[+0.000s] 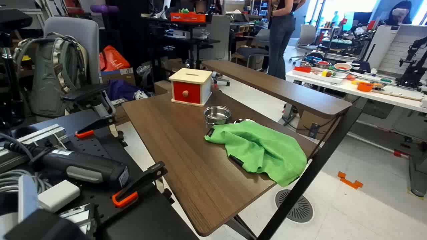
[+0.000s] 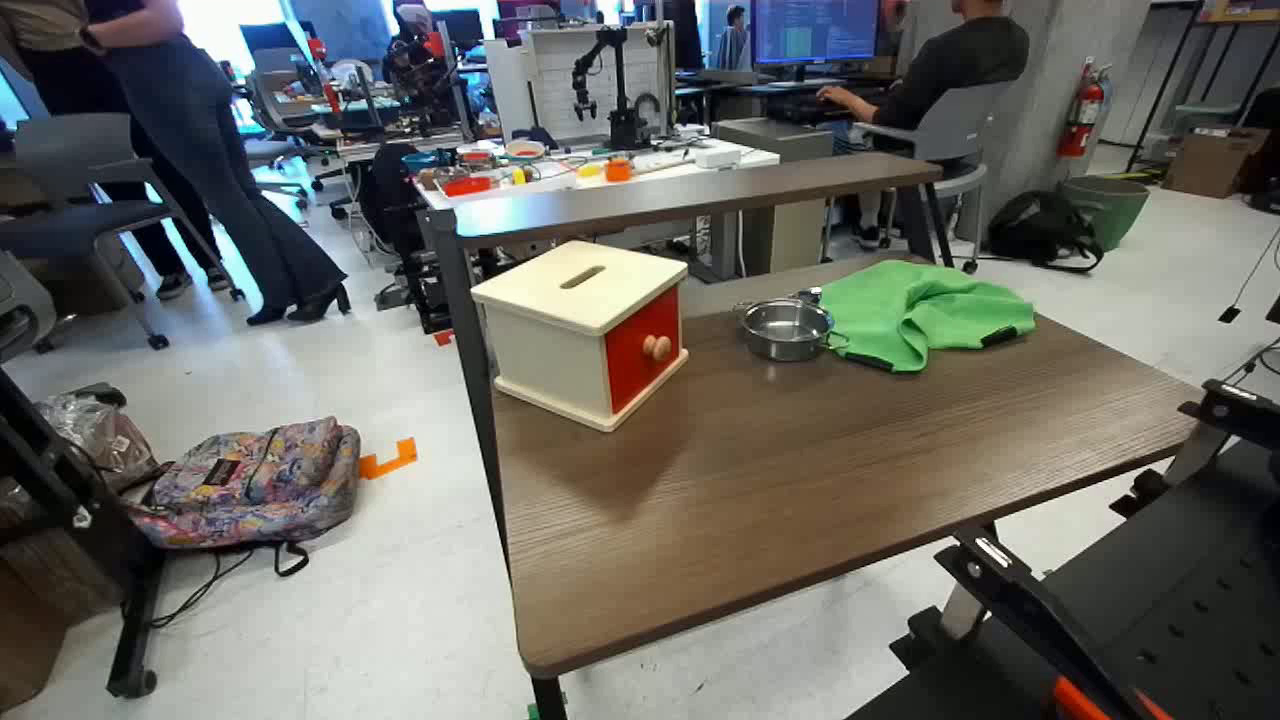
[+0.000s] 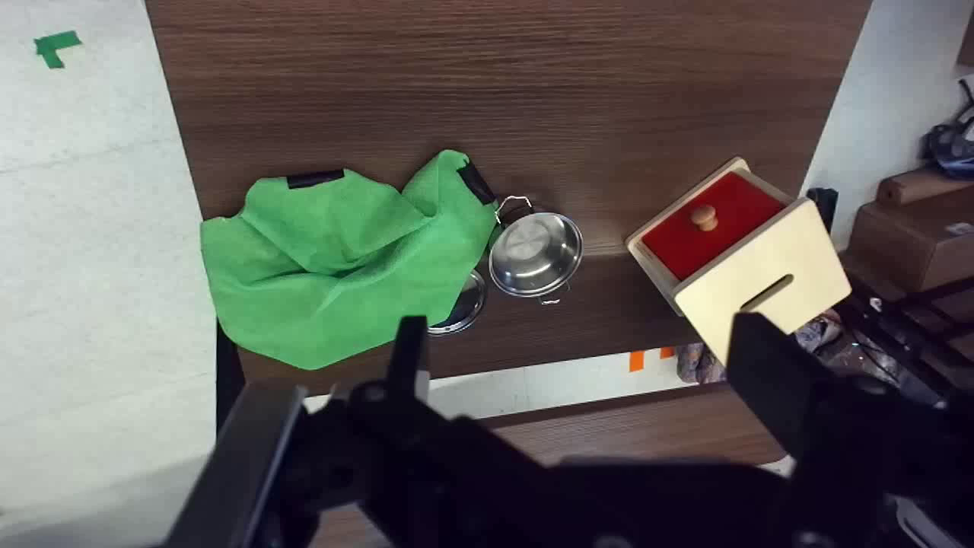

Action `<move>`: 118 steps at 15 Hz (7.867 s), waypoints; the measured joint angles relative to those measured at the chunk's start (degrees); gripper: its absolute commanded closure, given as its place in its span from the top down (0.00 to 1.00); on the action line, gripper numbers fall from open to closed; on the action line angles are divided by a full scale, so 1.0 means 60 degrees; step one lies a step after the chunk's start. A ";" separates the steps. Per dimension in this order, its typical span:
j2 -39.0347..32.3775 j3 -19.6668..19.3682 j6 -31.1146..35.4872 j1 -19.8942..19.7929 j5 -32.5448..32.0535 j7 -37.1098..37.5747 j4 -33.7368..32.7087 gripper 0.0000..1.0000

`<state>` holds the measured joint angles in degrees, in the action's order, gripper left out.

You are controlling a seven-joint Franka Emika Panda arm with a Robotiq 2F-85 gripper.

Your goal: Open the drawer

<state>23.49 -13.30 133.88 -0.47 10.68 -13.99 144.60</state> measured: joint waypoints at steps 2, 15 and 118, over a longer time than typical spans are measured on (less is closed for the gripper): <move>0.0001 0.0000 0.0000 0.0000 0.0000 0.0000 -0.0026 1.00; -0.2314 0.0892 0.1449 0.0878 0.0432 -0.1177 0.0143 1.00; -0.8985 0.4690 0.6342 -0.0652 -0.2301 -0.0357 -0.1940 0.07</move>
<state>-30.42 14.84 171.93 -4.38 -3.12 -16.13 132.96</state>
